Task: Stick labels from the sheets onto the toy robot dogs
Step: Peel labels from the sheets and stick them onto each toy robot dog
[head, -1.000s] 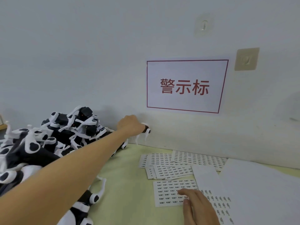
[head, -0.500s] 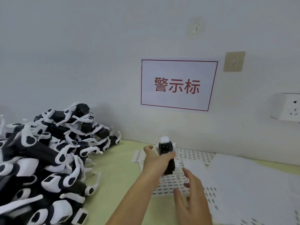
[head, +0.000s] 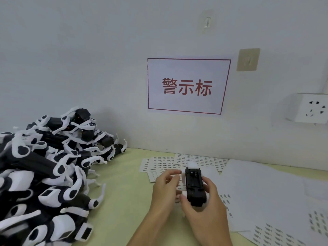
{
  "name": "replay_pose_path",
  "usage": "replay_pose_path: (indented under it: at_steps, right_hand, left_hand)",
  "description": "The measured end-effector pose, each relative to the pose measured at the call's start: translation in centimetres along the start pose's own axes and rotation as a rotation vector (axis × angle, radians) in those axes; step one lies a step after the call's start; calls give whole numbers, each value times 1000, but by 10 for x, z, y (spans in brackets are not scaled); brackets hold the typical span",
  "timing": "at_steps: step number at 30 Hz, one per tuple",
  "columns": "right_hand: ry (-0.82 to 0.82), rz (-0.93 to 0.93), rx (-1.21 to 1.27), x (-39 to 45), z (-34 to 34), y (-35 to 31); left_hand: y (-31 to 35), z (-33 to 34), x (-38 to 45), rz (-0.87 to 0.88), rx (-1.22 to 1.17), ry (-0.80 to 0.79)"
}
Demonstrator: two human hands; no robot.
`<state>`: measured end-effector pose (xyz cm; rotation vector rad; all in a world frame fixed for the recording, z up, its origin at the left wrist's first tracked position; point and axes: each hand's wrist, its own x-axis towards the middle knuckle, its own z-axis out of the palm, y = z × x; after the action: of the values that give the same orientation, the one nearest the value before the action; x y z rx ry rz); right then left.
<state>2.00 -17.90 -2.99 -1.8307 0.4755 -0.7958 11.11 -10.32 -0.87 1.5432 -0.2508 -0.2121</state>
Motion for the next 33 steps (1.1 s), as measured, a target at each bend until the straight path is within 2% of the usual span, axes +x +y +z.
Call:
replay_pose_path:
  at_steps: [3, 5, 9, 16, 20, 25, 30, 33]
  right_hand:
    - [2, 20, 80, 3, -3, 6]
    - [-12, 12, 166, 4, -7, 9]
    - [-83, 19, 333, 3, -15, 8]
    - [-178, 196, 682, 11, -29, 16]
    - [-263, 205, 762, 14, -32, 16]
    - [-213, 206, 810, 13, -29, 12]
    - [-107, 191, 740, 14, -23, 13]
    - [-99, 191, 689, 14, -22, 16]
  left_hand:
    - [-1, -4, 3, 145, 76, 40]
    - [-1, -8, 5, 176, 35, 1]
    - [-2, -13, 7, 113, -124, -139]
    - [-4, -23, 9, 128, -103, -304]
    - [-7, -25, 9, 91, -149, -368]
    - [-8, -24, 11, 90, -274, -306]
    - [-2, -33, 16, 178, -319, -128]
    - [-1, -44, 23, 212, -312, -8]
